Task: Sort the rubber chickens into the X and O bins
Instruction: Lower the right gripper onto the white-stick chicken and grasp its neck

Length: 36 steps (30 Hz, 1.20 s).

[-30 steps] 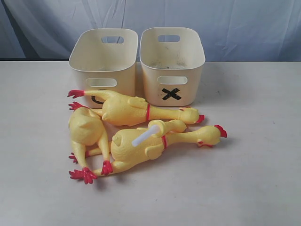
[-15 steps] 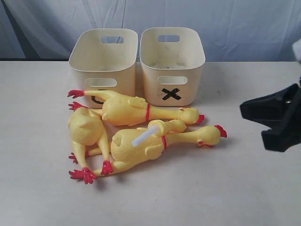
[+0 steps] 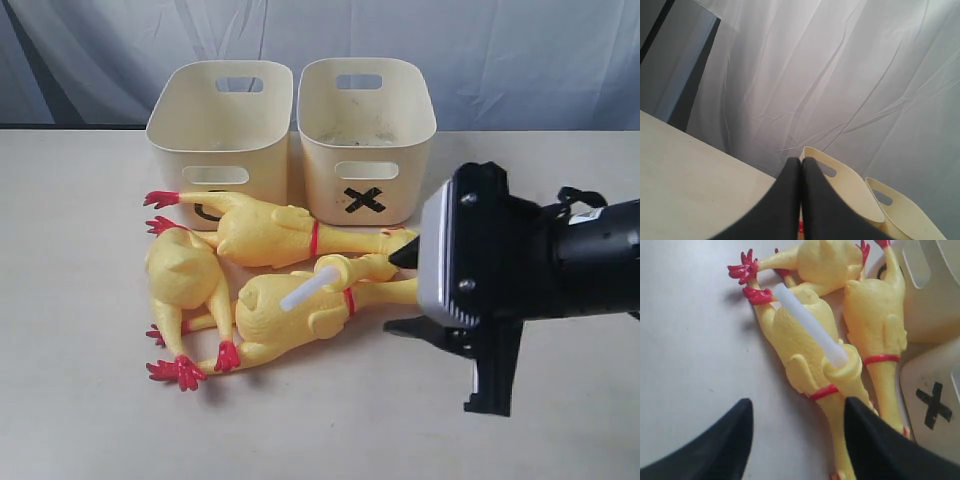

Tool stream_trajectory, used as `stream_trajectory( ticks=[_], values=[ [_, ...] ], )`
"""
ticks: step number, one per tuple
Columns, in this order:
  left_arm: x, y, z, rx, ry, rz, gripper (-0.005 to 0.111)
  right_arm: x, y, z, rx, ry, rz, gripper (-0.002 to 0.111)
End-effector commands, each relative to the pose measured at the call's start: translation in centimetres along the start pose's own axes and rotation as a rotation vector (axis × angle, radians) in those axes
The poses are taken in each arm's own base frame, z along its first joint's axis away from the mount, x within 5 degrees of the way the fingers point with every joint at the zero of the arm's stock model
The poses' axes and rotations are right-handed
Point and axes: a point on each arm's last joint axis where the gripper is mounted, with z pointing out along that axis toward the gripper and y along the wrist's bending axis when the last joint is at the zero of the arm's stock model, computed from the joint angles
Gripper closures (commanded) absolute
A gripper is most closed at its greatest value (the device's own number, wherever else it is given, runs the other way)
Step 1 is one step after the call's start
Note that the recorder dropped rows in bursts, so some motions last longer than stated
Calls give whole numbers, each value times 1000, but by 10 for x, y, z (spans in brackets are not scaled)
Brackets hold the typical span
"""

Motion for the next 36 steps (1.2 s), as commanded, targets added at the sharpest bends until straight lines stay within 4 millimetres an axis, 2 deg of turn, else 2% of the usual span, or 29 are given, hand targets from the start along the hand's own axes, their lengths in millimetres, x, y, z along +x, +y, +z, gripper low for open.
stream_trajectory(
  ticks=[1, 4, 7, 14, 18, 26, 36],
  values=[
    [-2, -2, -1, 18, -6, 2, 107, -12, 8, 23, -6, -5, -154, 54],
    [-2, -2, -1, 18, -6, 2, 107, -18, 12, 41, 58, 37, -319, 56],
    [-2, -2, -1, 18, -7, 4, 107, -18, 16, 59, 88, 89, -380, 56],
    [-2, -2, -1, 16, -5, 6, 107, -19, 0, 95, 186, 176, -378, 56],
    [-2, -2, -1, 16, -5, 8, 107, -17, -1, 99, 192, 190, -371, 53],
    [-1, -1, -1, 12, 0, 10, 107, -11, -7, 103, 255, 237, -322, 34],
    [-1, -1, -1, 10, 2, 10, 107, 0, -3, 117, 238, 284, -324, 35]
  ],
)
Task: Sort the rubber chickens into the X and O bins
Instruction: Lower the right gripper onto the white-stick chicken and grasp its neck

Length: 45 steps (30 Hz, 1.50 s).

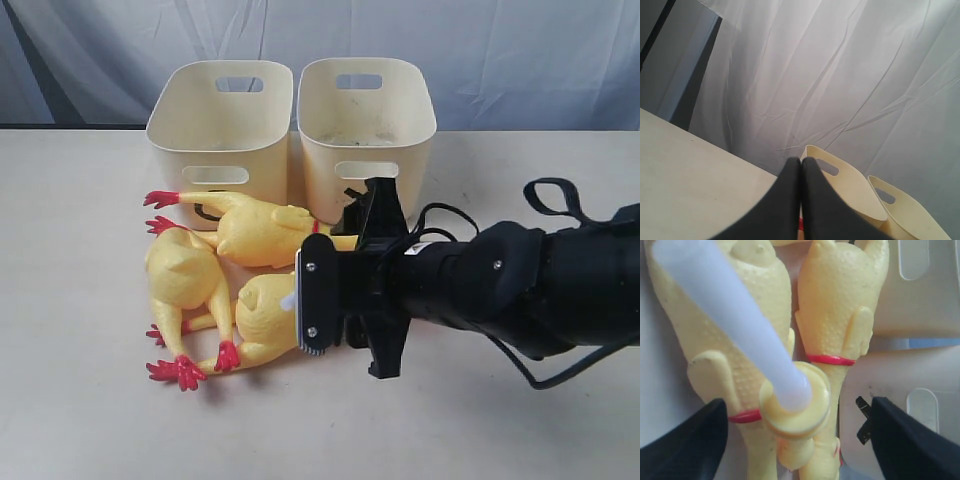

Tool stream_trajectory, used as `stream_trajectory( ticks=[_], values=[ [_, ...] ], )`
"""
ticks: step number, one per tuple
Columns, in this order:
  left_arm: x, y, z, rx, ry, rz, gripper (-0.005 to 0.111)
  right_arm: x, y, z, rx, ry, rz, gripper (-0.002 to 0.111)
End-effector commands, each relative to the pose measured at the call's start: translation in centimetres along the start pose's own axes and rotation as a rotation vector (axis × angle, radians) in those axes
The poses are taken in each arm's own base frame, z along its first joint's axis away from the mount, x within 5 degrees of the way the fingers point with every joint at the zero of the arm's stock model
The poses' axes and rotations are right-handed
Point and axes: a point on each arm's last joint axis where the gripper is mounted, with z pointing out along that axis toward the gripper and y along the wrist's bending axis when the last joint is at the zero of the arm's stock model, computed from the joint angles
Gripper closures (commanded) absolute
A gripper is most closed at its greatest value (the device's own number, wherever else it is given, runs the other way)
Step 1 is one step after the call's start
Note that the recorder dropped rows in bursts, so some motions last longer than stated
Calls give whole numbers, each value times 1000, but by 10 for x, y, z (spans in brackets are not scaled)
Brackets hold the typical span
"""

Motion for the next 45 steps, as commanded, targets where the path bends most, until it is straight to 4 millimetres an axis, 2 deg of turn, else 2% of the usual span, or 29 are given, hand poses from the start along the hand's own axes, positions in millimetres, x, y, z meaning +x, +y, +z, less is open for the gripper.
stream_trajectory(
  ticks=[1, 6, 17, 36, 38, 45],
  values=[
    [-1, -1, -1, 12, -1, 4, 107, 2, 1, 6, 11, 25, -1, 35],
    [-1, -1, -1, 12, -1, 4, 107, 3, 4, 10, 4, 34, -26, 35],
    [-1, -1, -1, 10, 2, 4, 107, -4, -7, 13, 47, 5, 54, 38],
    [-1, -1, -1, 10, 2, 5, 107, -5, -5, 18, 26, 5, 58, 41],
    [-1, -1, -1, 10, 2, 5, 107, -5, -5, 18, 26, 5, 60, 44],
    [-1, -1, -1, 10, 2, 5, 107, -5, -5, 18, 26, 5, 58, 67]
  ],
)
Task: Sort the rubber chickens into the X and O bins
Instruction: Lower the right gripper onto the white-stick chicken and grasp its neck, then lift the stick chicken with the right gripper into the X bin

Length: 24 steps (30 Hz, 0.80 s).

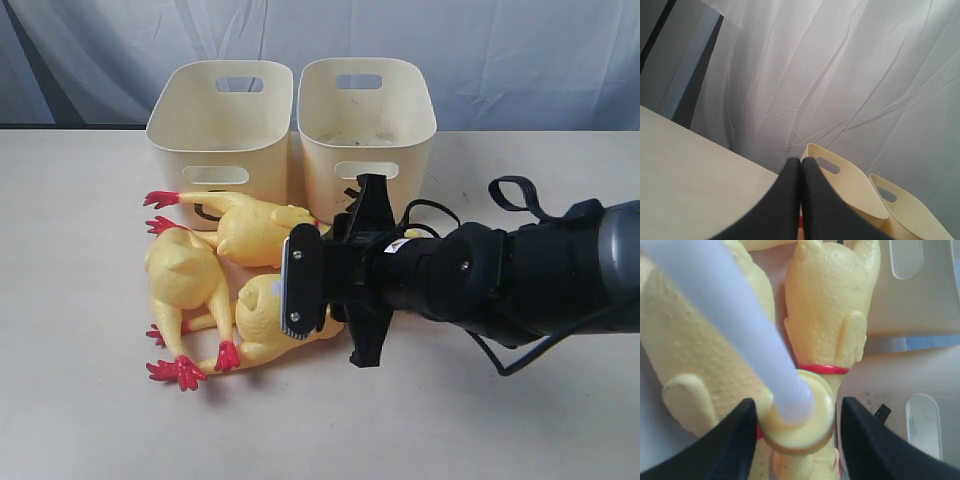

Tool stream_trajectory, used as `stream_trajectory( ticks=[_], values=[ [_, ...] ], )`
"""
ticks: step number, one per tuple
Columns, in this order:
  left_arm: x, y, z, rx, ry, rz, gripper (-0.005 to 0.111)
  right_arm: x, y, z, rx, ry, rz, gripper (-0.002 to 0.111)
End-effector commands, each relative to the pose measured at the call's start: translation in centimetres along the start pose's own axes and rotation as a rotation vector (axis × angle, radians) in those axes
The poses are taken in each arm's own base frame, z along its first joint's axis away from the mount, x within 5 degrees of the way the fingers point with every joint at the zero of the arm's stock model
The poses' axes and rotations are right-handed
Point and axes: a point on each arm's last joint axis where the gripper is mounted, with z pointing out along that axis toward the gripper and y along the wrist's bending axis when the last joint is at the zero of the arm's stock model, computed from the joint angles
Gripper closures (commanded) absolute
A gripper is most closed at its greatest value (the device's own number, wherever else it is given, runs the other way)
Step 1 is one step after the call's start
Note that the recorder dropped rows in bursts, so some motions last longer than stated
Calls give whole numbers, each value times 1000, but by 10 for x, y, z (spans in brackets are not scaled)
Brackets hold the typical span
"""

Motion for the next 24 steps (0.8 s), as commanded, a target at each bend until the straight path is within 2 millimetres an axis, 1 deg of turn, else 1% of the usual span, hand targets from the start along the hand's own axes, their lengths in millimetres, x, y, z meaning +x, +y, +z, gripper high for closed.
stream_trajectory(
  ticks=[1, 5, 8, 10, 11, 16, 24],
  values=[
    [-2, -2, -1, 15, -4, 6, 107, -1, 0, 1, 1, -2, 4, 69],
    [-2, -2, -1, 15, -4, 6, 107, -1, 0, 1, 1, -2, 4, 80],
    [-2, -2, -1, 15, -4, 6, 107, -1, 0, 1, 1, -2, 4, 94],
    [-2, -2, -1, 15, -4, 6, 107, -1, 0, 1, 1, -2, 4, 106],
    [-2, -2, -1, 15, -4, 6, 107, -1, -1, 1, 6, 1, 8, 109],
    [-2, -2, -1, 15, -4, 6, 107, 0, -5, -2, 38, 6, 12, 109],
    [-2, -2, -1, 15, -4, 10, 107, -5, -18, -17, 99, -22, 45, 109]
  ],
)
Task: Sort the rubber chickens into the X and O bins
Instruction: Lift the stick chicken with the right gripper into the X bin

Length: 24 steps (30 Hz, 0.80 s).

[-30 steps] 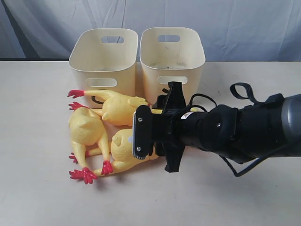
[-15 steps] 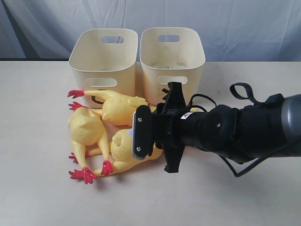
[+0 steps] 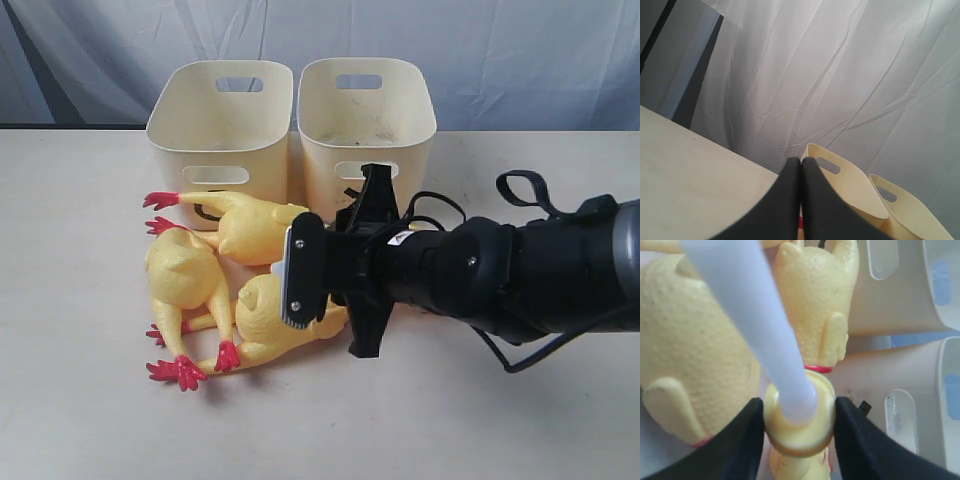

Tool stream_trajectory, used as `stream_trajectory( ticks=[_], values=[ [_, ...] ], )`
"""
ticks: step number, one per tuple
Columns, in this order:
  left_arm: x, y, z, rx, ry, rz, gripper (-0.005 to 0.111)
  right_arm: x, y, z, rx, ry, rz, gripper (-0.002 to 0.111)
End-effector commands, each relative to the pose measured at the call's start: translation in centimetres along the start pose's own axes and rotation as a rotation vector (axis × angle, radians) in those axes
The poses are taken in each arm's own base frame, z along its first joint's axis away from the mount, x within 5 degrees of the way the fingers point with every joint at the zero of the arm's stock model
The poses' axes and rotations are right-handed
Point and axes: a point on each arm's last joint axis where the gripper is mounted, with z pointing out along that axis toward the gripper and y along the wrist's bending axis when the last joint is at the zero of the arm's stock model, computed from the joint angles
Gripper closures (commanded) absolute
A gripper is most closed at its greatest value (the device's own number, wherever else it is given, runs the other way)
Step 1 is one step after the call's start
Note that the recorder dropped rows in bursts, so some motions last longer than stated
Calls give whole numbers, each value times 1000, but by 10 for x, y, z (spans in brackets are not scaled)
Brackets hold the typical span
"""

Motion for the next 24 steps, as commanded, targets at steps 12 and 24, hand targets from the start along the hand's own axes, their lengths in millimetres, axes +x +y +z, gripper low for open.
stream_trajectory(
  ticks=[12, 24],
  values=[
    [-2, -2, -1, 15, -4, 10, 107, -13, -38, -50, 149, -116, 212, 109],
    [-2, -2, -1, 15, -4, 10, 107, -16, -63, -75, 310, -156, 237, 109]
  ],
)
